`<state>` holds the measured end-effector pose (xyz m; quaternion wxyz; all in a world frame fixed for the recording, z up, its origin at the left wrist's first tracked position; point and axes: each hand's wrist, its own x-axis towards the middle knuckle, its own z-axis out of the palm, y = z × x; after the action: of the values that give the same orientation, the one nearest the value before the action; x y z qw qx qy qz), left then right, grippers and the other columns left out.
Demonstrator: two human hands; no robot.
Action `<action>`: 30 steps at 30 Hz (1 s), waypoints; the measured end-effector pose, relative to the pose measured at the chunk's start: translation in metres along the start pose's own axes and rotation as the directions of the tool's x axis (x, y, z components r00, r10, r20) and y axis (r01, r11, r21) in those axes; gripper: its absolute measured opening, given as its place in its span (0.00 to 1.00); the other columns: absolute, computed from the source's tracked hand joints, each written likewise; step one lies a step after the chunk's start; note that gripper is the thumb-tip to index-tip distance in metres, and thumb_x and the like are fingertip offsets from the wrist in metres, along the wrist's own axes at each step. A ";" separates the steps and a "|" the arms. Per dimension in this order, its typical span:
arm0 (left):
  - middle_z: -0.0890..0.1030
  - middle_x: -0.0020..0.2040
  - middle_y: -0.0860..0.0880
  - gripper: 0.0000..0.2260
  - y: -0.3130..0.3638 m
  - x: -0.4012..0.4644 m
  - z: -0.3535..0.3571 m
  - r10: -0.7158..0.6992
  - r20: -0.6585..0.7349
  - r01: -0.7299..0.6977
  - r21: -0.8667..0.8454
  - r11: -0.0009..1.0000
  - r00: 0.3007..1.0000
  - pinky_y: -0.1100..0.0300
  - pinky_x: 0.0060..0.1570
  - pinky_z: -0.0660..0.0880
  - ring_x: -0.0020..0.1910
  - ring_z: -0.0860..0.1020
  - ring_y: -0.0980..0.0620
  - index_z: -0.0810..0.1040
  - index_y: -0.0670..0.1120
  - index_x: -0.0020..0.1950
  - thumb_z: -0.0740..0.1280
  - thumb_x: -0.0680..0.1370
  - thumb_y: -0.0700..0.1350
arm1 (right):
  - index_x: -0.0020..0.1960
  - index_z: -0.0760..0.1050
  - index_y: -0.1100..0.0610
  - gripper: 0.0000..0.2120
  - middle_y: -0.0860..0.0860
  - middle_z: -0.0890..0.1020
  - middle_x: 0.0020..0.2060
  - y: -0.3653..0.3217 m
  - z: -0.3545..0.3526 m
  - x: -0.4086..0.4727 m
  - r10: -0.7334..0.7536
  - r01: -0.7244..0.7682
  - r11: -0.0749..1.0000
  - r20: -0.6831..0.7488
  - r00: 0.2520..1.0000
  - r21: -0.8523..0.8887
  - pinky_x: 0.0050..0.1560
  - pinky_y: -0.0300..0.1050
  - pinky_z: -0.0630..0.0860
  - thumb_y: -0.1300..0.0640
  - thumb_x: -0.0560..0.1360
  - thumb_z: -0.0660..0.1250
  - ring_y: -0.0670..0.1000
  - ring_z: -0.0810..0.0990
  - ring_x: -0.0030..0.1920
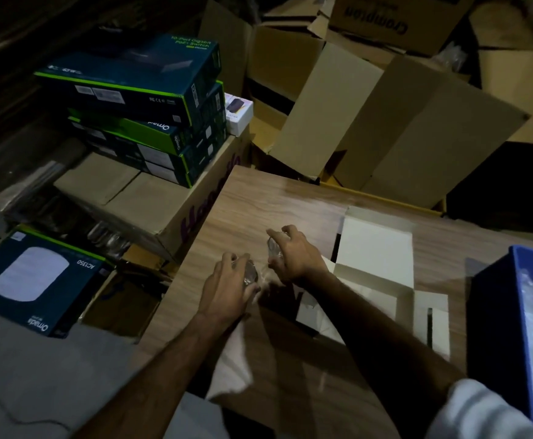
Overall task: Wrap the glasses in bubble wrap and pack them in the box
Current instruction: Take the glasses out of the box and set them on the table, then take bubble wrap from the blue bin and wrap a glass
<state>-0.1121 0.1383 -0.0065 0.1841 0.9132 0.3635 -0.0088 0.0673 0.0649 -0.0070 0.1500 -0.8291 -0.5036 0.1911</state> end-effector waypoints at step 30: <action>0.46 0.83 0.45 0.30 0.368 -0.047 0.071 0.712 -0.010 -0.710 -0.074 0.700 0.702 0.53 0.77 0.48 0.82 0.49 0.46 0.54 0.51 0.82 0.58 0.83 0.58 | 0.79 0.63 0.57 0.30 0.61 0.64 0.78 0.245 -0.101 -0.350 0.505 -0.551 0.829 -0.554 0.662 0.098 0.76 0.60 0.62 0.45 0.81 0.55 0.61 0.61 0.79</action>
<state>0.1074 -0.1625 0.0557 0.2095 0.9753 -0.0185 0.0674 0.1577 -0.3629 0.0322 0.1959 -0.9626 -0.1818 -0.0441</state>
